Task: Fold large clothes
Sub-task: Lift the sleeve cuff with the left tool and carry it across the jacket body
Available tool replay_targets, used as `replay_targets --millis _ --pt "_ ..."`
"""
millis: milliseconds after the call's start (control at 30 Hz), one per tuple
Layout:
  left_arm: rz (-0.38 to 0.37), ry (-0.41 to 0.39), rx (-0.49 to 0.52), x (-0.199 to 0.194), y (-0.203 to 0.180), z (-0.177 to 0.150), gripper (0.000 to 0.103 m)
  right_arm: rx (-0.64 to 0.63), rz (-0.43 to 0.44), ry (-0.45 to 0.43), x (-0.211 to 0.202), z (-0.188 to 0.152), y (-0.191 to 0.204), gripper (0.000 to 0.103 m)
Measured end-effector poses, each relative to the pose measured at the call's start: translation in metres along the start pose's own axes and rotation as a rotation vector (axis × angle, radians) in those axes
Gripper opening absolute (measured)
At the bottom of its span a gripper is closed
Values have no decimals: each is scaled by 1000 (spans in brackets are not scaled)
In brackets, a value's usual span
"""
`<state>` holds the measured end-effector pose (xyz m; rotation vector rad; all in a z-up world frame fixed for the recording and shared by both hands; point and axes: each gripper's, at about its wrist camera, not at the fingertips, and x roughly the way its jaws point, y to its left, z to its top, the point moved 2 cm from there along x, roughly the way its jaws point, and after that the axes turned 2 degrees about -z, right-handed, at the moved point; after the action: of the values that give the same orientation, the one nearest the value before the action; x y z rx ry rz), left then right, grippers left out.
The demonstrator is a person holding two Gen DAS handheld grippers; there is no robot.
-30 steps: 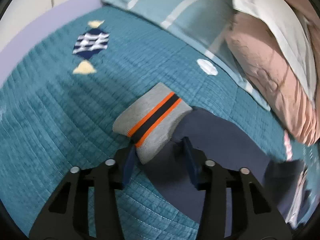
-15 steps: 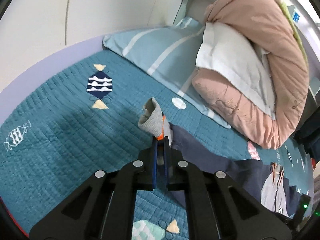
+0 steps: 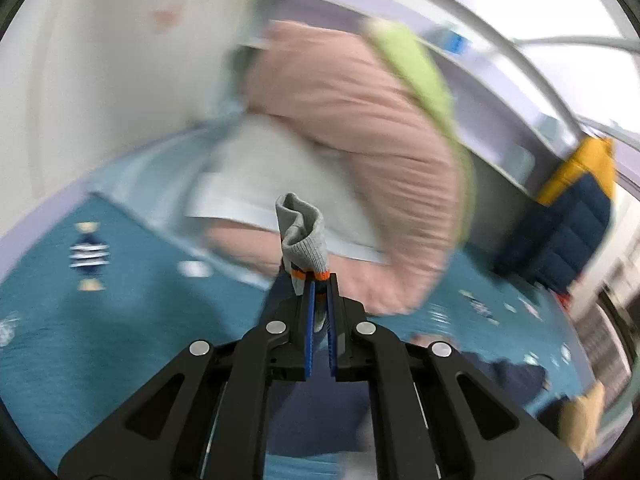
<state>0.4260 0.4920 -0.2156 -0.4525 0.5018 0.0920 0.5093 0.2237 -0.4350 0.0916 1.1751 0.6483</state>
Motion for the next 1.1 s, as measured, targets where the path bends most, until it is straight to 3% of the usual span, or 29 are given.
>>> replay_targets --millis 133,233,433,567,700,833,900,933,1033,1100 --pt "-126 52 55 39 -95 -18 5 23 -83 -77 -62 -13 -55 24" --pt "-224 124 84 80 -171 -44 5 47 -214 -152 -121 -34 -117 24" --pt "-309 285 97 161 -284 -119 5 153 -425 -238 -192 -90 -222 24" --pt "-283 408 112 221 -324 -185 5 218 -536 -282 -215 -125 -277 24" --pt "-205 529 107 263 -322 -242 5 346 -522 -281 -225 -146 -320 27" --pt "-303 577 58 269 -326 -271 8 339 -547 -306 -234 -148 -332 31" --pt "-333 607 70 269 -335 -276 19 341 -548 -312 -236 -149 -335 31" --pt "-356 610 67 267 -338 -276 35 340 -548 -314 -237 -149 -336 32" --pt "-389 526 83 247 -346 -264 65 329 -549 -332 -241 -142 -332 32" --pt "-394 493 85 234 -339 -253 74 341 -538 -354 -250 -139 -330 33"
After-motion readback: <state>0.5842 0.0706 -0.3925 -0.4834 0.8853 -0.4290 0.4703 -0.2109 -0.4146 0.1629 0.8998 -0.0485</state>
